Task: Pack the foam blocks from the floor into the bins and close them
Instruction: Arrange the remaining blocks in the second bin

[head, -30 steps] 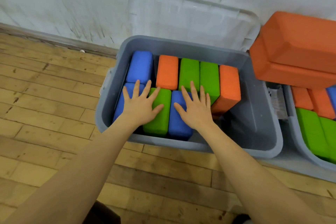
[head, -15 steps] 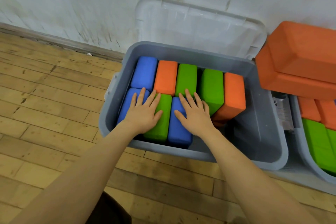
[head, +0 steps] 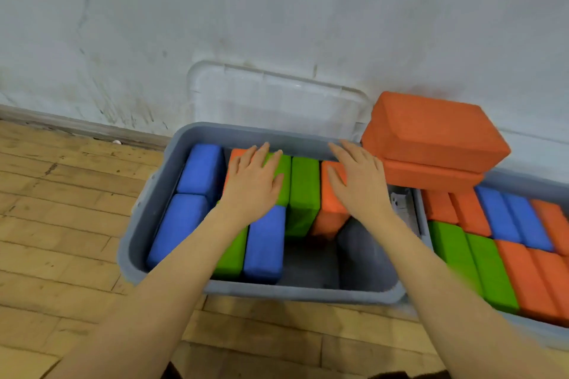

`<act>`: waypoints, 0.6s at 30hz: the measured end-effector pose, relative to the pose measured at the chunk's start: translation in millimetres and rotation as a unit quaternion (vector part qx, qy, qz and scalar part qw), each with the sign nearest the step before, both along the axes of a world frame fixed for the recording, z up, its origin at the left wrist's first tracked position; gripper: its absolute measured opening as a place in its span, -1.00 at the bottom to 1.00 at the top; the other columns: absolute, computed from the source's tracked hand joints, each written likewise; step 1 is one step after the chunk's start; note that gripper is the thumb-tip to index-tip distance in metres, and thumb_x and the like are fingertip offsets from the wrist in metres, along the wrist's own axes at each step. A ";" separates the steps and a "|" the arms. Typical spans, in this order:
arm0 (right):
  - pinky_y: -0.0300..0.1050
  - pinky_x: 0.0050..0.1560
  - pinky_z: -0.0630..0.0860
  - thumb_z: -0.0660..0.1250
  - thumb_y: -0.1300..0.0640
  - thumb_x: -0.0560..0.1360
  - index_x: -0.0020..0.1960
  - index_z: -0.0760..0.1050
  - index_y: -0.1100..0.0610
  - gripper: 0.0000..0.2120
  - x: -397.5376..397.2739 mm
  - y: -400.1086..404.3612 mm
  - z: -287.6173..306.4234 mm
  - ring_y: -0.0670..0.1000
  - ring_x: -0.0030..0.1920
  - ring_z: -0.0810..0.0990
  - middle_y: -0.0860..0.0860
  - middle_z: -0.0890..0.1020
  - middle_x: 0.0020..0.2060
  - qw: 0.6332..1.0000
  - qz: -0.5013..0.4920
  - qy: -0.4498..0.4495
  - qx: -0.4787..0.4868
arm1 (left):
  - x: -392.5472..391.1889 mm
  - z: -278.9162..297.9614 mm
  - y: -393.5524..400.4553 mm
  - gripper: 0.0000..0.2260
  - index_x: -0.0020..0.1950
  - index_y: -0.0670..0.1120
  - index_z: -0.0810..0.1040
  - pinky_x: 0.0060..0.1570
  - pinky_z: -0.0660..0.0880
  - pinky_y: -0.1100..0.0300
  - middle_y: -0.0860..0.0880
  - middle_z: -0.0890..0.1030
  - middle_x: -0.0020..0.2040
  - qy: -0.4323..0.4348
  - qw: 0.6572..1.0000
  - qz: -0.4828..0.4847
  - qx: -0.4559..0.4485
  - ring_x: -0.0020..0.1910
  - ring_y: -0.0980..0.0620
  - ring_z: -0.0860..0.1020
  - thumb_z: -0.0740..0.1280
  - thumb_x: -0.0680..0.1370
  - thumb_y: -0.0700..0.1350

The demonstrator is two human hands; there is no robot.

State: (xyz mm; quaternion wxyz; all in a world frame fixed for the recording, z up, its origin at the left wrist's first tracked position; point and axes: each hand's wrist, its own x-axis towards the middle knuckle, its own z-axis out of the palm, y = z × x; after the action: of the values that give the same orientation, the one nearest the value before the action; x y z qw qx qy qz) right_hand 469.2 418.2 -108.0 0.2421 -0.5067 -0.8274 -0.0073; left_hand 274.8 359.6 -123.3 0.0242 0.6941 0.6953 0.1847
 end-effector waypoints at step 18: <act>0.49 0.32 -0.09 0.29 -0.25 0.45 0.47 0.18 -0.18 -0.36 215.1 100.5 -13.0 0.34 0.46 0.00 0.13 0.22 0.44 0.985 -0.169 -0.019 0.022 | 209.2 11.6 145.0 -0.35 0.51 0.18 0.05 0.31 0.32 -0.10 -0.21 -0.04 0.52 -0.194 0.978 -0.072 0.003 0.38 -0.22 0.30 0.30 0.51 0.16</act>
State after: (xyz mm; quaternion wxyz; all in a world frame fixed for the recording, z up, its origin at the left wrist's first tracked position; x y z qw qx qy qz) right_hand 684.3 518.7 -121.0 0.2327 -0.6336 -0.7340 -0.0754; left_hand 484.0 504.6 -111.7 0.1699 0.6934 0.6249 0.3159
